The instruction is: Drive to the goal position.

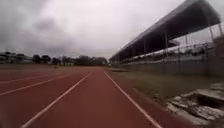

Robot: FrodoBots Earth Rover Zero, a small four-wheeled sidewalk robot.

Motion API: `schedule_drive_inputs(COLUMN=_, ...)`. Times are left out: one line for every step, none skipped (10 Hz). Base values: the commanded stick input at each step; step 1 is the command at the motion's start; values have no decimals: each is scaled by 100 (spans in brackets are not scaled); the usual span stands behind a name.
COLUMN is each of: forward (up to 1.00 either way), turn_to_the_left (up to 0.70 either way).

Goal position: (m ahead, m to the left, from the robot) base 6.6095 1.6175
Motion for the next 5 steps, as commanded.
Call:
schedule_drive_inputs(forward=70, turn_to_the_left=0)
schedule_drive_inputs(forward=70, turn_to_the_left=0)
schedule_drive_inputs(forward=70, turn_to_the_left=0)
schedule_drive_inputs(forward=70, turn_to_the_left=0)
schedule_drive_inputs(forward=70, turn_to_the_left=0)
